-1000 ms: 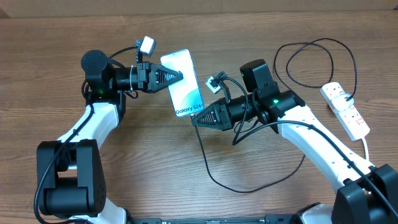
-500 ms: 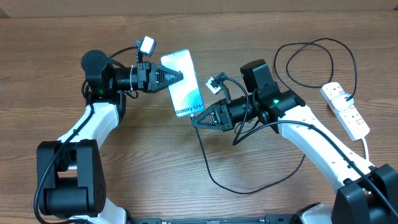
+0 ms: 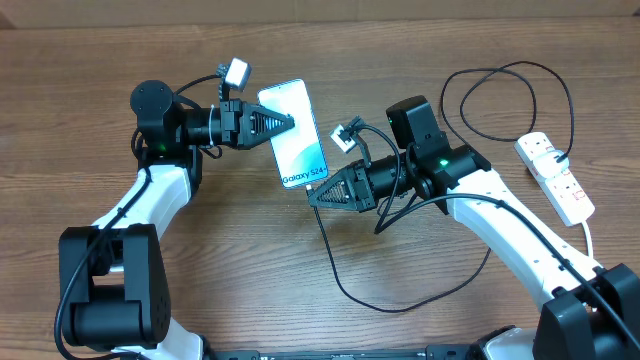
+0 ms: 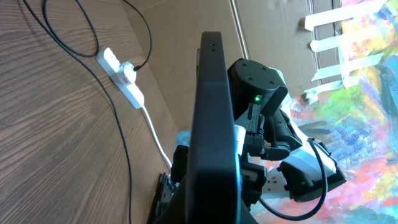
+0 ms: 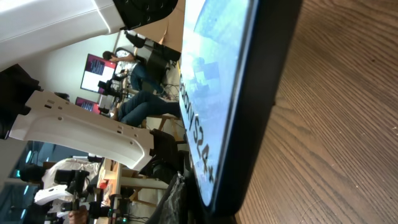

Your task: Plug charger to phone and switch on socket

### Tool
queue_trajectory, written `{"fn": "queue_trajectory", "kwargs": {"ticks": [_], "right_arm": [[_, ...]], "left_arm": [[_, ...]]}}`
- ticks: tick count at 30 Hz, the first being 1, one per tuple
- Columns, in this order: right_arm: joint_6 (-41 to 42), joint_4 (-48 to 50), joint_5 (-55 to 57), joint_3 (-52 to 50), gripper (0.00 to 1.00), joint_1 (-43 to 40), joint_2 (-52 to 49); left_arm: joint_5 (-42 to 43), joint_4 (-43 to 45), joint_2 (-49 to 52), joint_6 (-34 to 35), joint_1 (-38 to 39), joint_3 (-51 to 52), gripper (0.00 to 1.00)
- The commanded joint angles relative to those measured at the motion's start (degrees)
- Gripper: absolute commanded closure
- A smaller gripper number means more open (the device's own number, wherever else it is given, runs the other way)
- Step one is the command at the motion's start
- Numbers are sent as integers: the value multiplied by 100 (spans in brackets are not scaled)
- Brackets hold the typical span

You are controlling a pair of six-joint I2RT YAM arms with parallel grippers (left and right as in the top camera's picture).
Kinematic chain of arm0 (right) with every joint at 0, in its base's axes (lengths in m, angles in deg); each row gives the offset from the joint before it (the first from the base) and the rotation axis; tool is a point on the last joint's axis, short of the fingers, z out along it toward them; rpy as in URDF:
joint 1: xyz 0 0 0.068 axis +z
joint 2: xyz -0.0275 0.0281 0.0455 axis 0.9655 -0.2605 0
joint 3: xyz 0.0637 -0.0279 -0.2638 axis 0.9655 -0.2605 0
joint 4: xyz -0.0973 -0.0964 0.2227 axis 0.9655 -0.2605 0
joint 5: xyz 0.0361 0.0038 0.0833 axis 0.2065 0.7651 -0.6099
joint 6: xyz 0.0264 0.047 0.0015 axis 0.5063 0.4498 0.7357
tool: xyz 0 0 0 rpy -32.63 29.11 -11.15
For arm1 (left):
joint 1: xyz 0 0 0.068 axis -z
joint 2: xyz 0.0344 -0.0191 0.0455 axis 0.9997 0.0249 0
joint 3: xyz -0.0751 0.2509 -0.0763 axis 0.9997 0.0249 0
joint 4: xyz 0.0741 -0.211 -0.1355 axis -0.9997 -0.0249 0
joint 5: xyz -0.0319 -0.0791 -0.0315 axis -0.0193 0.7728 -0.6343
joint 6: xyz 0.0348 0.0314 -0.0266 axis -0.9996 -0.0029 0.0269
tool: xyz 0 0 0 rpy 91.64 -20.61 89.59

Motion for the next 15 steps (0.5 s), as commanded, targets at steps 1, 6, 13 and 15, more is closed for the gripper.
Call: {"fn": "queue_trajectory", "kwargs": {"ticks": [1,6,13,15], "right_arm": [[-2,42,-4,179,96,-22,13],[-2,90,15,179,96,-22,11],[0,168,15,179,96,-22,11],[0,166,15,179,96,-22,11]], "left_arm": [[111,26,-26,-116,37,-66,96],[111,26,-26,-116,37,-66,96],[111,24,-26,-109,37,-66,96],[111,24,-26,-90,37,-66,96]]}}
